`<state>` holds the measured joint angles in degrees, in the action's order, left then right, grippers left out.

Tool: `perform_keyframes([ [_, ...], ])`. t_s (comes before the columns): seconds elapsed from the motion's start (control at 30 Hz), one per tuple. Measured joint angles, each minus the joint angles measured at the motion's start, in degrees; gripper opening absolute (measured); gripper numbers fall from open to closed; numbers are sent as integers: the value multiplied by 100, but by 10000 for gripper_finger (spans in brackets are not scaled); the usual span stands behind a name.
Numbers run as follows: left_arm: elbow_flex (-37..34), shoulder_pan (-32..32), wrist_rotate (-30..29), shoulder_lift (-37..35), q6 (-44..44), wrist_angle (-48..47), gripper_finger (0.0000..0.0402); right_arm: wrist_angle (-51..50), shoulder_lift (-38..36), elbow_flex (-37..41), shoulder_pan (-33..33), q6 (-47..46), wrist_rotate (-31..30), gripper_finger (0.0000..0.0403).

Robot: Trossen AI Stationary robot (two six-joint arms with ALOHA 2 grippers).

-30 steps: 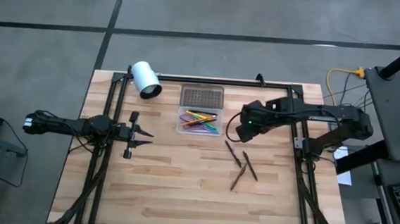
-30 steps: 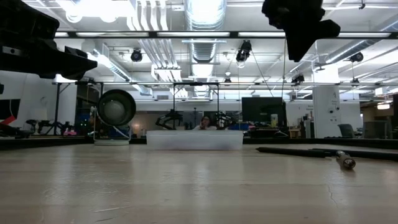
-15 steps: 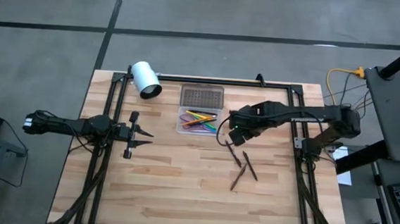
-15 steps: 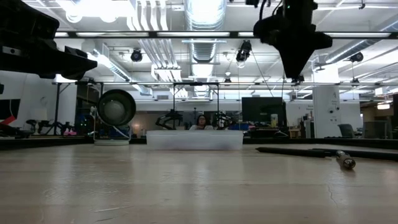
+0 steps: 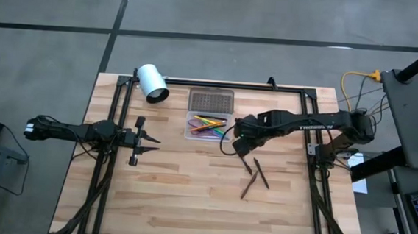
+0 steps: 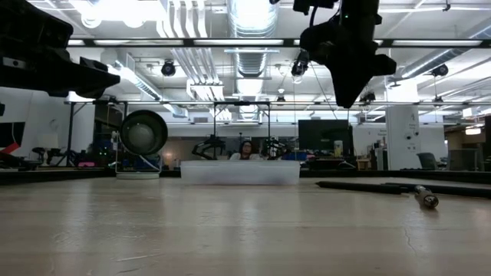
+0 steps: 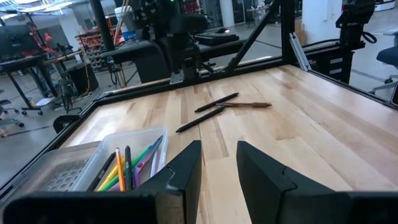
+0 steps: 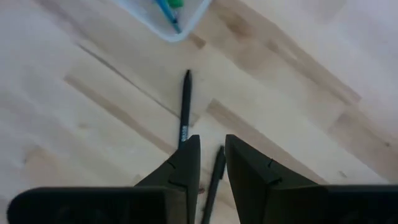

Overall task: Pick & place school supplies into a supply box
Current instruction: Put the black pen into the supply box

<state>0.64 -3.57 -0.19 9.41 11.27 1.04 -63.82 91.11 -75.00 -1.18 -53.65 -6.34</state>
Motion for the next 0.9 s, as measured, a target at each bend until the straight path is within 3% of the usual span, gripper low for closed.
perform_keyframes([
  [0.3,0,0,-2,-2,-1,0,86,379,131,373,78,-90,85,68],
  [0.47,0,1,0,-1,0,0,86,867,264,515,96,138,527,68],
  [0.9,0,2,0,7,0,0,86,1048,592,701,124,-15,384,68],
])
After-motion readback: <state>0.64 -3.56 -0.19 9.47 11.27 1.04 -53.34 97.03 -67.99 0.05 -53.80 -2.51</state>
